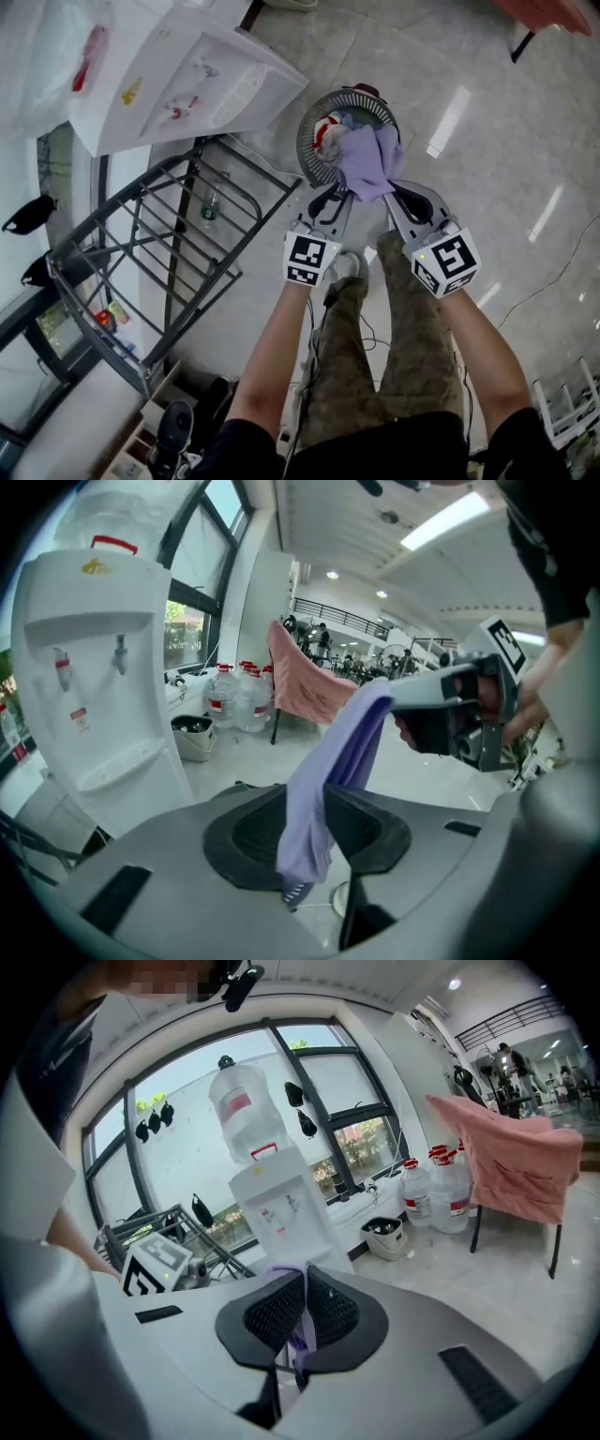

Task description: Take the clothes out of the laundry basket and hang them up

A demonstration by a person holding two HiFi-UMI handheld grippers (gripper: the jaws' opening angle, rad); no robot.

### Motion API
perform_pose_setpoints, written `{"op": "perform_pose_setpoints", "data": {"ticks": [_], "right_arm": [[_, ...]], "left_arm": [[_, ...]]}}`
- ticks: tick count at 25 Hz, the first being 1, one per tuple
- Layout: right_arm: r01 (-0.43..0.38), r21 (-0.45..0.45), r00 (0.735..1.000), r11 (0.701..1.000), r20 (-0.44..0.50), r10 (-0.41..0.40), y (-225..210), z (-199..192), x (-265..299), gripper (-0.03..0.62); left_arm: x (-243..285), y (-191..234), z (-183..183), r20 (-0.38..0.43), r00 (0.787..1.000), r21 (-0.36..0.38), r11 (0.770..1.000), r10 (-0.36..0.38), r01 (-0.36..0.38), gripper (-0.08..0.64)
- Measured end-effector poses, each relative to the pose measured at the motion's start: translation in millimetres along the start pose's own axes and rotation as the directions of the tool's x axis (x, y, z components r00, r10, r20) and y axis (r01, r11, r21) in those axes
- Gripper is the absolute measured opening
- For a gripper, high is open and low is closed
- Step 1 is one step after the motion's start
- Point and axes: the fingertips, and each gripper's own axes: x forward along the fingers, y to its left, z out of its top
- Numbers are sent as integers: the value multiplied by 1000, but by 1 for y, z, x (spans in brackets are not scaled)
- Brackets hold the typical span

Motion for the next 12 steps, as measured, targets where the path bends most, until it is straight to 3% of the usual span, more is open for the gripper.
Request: {"op": "perform_pose_setpoints", "data": {"ticks": [1, 2, 8, 12], "right_arm": [[11, 9, 1000, 1000, 8, -11, 0, 9, -4, 2], [23, 18, 1000, 1000, 15, -24, 1, 17, -8, 2], [75, 60, 995, 995, 65, -79, 9, 71, -28, 2], [64, 44, 992, 997, 107, -68, 26, 108, -34, 2]], "left_arm": [[-1, -3, -2, 2, 1000, -26, 1000, -11, 11, 147], [-4, -6, -6, -1, 1000, -50, 999, -17, 17, 161], [-13, -52, -36, -82, 995, -160, 986, -54, 40, 177], [-3, -63, -32, -81, 996, -204, 978, 32, -48, 179]]}}
